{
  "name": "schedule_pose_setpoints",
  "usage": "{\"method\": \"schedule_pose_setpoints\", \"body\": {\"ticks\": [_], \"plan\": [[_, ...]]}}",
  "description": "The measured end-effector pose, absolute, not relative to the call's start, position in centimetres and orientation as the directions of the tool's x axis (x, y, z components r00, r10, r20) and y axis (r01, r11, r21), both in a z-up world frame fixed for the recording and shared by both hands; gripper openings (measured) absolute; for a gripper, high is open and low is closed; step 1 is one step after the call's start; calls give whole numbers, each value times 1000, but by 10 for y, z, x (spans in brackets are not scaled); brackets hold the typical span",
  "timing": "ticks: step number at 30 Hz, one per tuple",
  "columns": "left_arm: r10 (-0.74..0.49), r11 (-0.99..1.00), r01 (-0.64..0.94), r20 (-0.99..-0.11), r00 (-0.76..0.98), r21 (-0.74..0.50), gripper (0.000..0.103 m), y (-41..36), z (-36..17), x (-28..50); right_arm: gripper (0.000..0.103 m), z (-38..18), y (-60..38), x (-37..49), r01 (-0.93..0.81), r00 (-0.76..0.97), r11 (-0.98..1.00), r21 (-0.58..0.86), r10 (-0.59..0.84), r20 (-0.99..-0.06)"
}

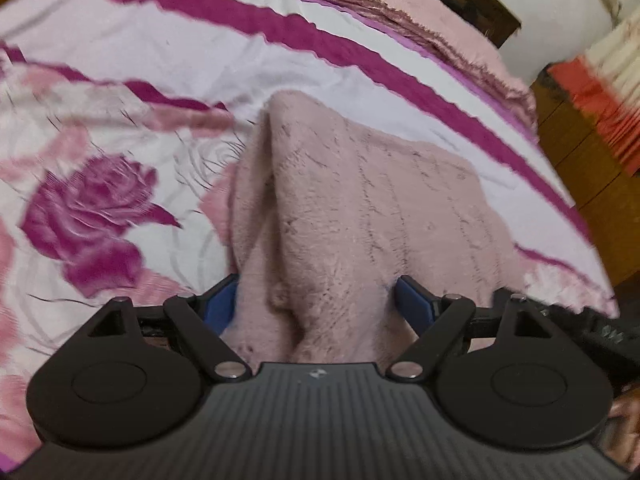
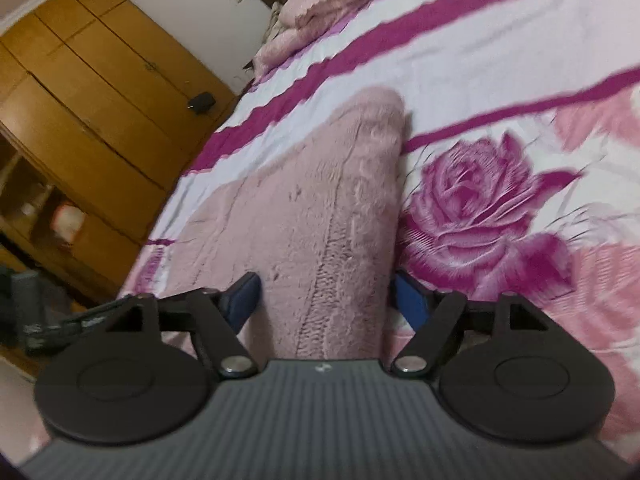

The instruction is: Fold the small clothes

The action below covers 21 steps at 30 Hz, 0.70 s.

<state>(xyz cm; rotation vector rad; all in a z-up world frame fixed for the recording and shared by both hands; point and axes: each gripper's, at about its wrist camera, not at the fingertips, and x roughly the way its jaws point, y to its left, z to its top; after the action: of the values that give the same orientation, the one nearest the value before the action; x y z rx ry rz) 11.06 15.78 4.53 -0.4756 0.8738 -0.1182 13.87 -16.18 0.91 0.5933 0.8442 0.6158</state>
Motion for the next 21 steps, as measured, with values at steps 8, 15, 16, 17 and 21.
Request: {"method": "schedule_pose_setpoints", "body": {"ticks": [8, 15, 16, 17, 21], "plan": [[-405, 814, -54, -633, 660, -578, 55, 157, 34, 115, 55, 10, -149, 147, -295, 505, 646, 704, 731, -460], [-471, 766, 13, -548, 691, -642, 47, 149, 65, 106, 48, 61, -164, 136, -341, 547, 624, 703, 740, -391], [-483, 758, 26, -534, 694, -652, 47, 144, 69, 104, 48, 68, -169, 131, -350, 559, 629, 694, 735, -384], [-494, 752, 37, -525, 693, -659, 47, 137, 73, 102, 48, 75, -175, 126, -353, 570, 636, 686, 728, -381], [-551, 722, 103, -479, 683, -684, 47, 106, 85, 90, 48, 97, -210, 101, -343, 615, 667, 661, 691, -379]]}}
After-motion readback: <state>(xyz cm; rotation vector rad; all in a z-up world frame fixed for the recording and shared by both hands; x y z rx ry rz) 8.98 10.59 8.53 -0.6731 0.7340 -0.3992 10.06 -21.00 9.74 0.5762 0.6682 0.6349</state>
